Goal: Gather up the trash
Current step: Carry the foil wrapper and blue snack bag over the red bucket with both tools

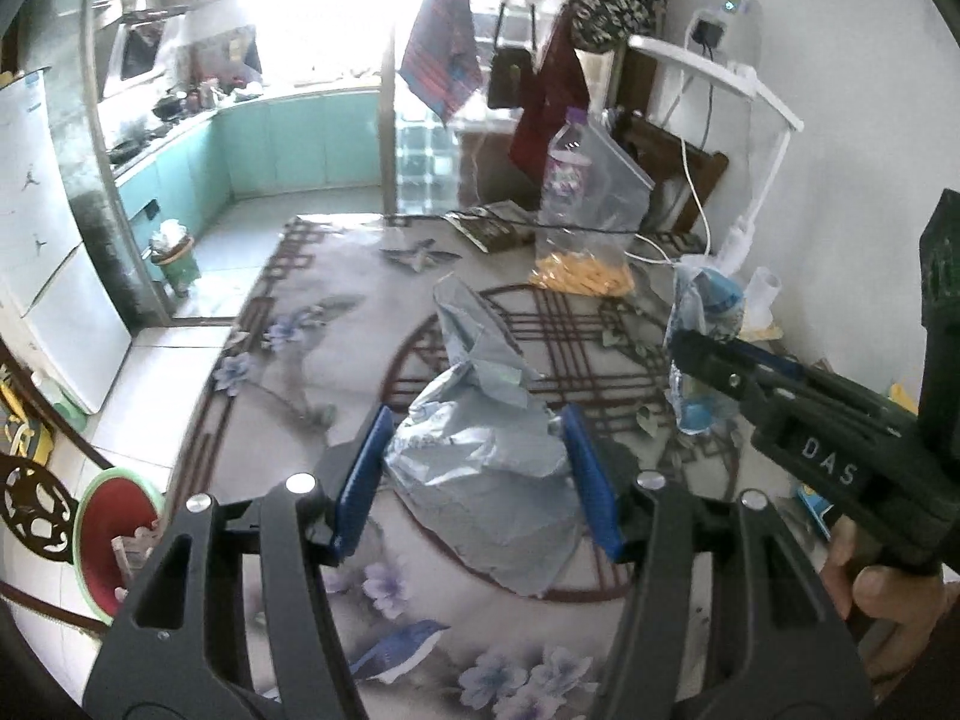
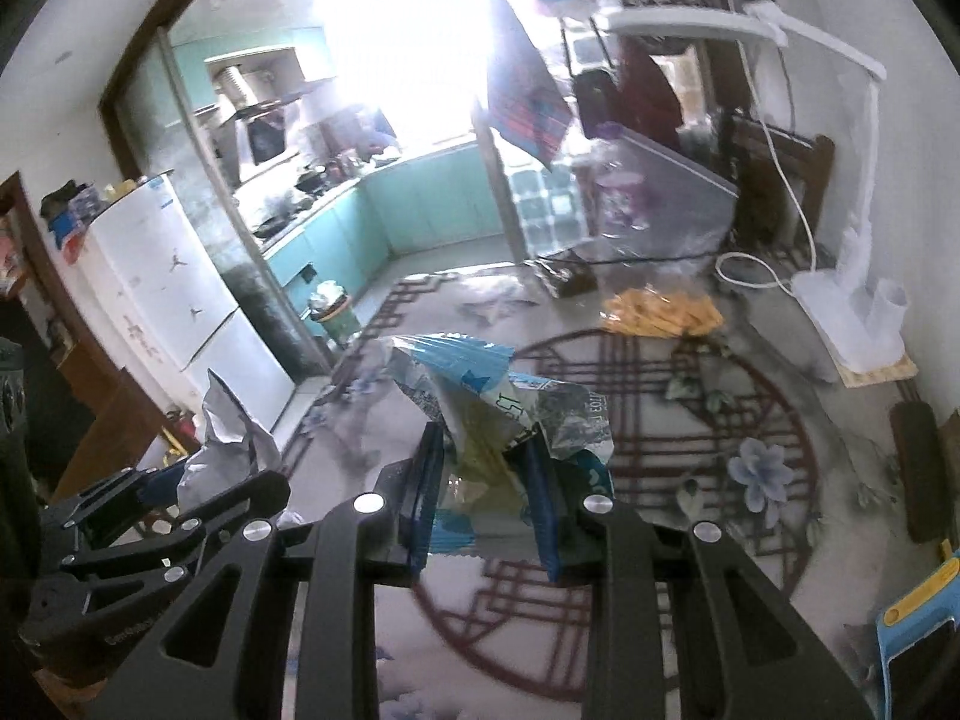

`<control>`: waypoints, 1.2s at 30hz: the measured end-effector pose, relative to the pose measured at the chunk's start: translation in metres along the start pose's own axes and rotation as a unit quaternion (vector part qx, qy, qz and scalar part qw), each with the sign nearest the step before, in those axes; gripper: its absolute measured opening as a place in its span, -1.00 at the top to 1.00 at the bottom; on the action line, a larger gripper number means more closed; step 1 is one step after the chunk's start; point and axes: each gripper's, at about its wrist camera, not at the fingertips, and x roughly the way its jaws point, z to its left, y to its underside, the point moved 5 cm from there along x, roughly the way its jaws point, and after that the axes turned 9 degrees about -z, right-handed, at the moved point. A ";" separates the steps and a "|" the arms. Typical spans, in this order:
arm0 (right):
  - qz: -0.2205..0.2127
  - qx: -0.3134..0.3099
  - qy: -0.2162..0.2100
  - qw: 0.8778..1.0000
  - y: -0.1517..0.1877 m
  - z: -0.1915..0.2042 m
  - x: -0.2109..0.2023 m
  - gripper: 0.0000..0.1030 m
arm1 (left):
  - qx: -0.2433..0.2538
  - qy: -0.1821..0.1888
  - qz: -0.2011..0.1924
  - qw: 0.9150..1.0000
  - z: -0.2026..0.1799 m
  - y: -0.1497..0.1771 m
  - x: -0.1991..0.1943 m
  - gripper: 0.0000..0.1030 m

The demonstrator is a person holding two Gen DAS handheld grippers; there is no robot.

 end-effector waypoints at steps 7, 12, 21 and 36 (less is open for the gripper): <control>0.002 -0.020 -0.017 1.000 0.005 0.032 0.000 0.48 | -0.016 -0.017 -0.008 1.000 0.027 0.006 -0.017 -0.09; 0.002 -0.028 -0.022 0.999 0.007 0.048 0.004 0.48 | -0.025 -0.026 -0.009 0.999 0.047 0.010 -0.024 -0.09; 0.002 -0.036 -0.019 0.999 0.012 0.073 0.012 0.48 | -0.034 -0.027 -0.010 0.999 0.078 0.013 -0.027 -0.09; 0.009 -0.042 0.005 0.999 0.020 0.124 0.035 0.48 | -0.039 -0.011 -0.006 0.999 0.140 0.014 -0.025 -0.09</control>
